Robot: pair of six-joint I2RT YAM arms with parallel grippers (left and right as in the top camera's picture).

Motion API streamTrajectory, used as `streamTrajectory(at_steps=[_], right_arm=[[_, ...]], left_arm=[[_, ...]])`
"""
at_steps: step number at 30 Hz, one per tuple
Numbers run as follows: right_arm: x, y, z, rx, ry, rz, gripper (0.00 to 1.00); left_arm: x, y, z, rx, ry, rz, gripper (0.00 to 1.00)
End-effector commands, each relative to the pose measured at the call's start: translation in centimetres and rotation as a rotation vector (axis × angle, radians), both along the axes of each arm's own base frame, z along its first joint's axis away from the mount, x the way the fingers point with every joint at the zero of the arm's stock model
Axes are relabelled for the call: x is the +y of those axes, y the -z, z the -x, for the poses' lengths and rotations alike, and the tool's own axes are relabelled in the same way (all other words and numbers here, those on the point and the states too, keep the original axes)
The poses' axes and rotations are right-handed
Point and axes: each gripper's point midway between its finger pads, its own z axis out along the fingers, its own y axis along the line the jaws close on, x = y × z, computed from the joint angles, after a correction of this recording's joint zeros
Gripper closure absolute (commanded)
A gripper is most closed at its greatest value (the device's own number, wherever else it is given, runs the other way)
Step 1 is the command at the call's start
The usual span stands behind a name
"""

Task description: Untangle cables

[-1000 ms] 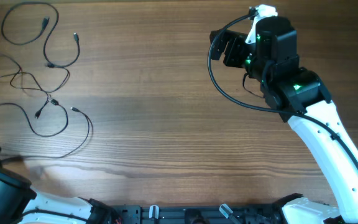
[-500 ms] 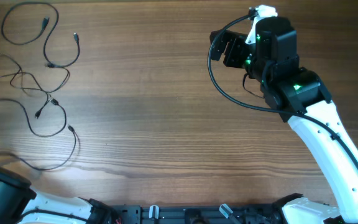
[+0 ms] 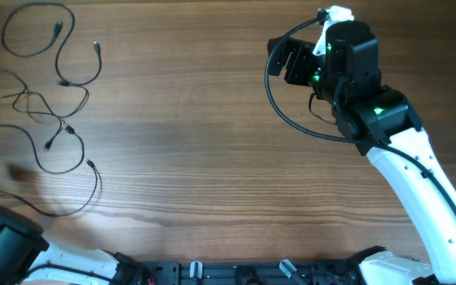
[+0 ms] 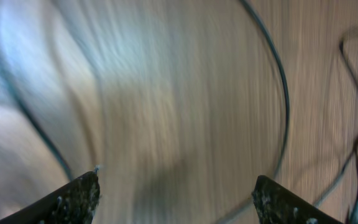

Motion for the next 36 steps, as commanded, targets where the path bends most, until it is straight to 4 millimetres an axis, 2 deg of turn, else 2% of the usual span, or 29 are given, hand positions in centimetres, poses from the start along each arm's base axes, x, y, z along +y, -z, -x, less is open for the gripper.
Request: streamTrajectory(at_steps=[1, 3, 5, 7, 11, 14, 16, 20, 26, 28, 30, 32, 34, 35, 36], right_arm=[[-0.2, 0.2, -0.4, 0.005, 0.027, -0.006, 0.00], [-0.2, 0.3, -0.3, 0.009, 0.027, -0.004, 0.00], [-0.3, 0.5, -0.2, 0.017, 0.027, 0.000, 0.00], [-0.4, 0.7, -0.1, 0.028, 0.026, 0.006, 0.00], [-0.5, 1.2, 0.2, 0.049, 0.026, 0.016, 0.00], [-0.5, 1.2, 0.2, 0.049, 0.026, 0.016, 0.00], [-0.5, 1.2, 0.2, 0.049, 0.026, 0.016, 0.00], [-0.6, 1.2, 0.1, 0.045, 0.033, 0.018, 0.00], [-0.6, 1.2, 0.1, 0.046, 0.033, 0.018, 0.00], [-0.6, 1.2, 0.1, 0.044, 0.033, 0.017, 0.00], [-0.5, 1.2, 0.0, 0.042, 0.033, 0.016, 0.00], [-0.4, 1.4, -0.2, 0.048, 0.034, 0.016, 0.00], [-0.4, 1.7, -0.3, 0.054, 0.034, 0.019, 0.00], [-0.4, 1.8, -0.3, 0.057, 0.034, 0.020, 0.00], [-0.4, 1.9, -0.3, 0.059, 0.034, 0.021, 0.00]], left_arm=[[-5.1, 1.2, -1.6, 0.105, 0.096, 0.099, 0.16], [-6.7, 2.0, -0.5, 0.226, 0.063, 0.106, 0.12], [-7.1, 2.4, 1.4, 0.370, 0.007, 0.062, 0.09], [-7.3, 2.4, 4.1, 0.483, -0.151, 0.031, 0.08], [-7.5, 3.5, 5.3, 0.492, -0.210, 0.042, 0.00], [-7.0, 4.5, 6.4, 0.485, -0.236, 0.041, 0.00], [-6.6, 5.2, 6.3, 0.440, -0.214, 0.063, 0.00], [-6.4, 6.3, 4.3, 0.298, -0.030, 0.100, 0.01], [-5.9, 6.7, 5.3, 0.294, -0.007, 0.103, 0.07], [-6.0, 6.8, 5.2, 0.293, 0.010, 0.103, 0.15], [-6.3, 7.0, 5.4, 0.299, 0.007, 0.114, 0.37], [-6.7, 7.5, 5.7, 0.302, 0.002, 0.122, 0.46], [-6.7, 7.8, 5.5, 0.288, 0.002, 0.115, 0.72], [-6.7, 7.8, 5.2, 0.272, 0.005, 0.116, 0.77], [-6.6, 7.8, 4.7, 0.240, -0.004, 0.122, 0.88]])
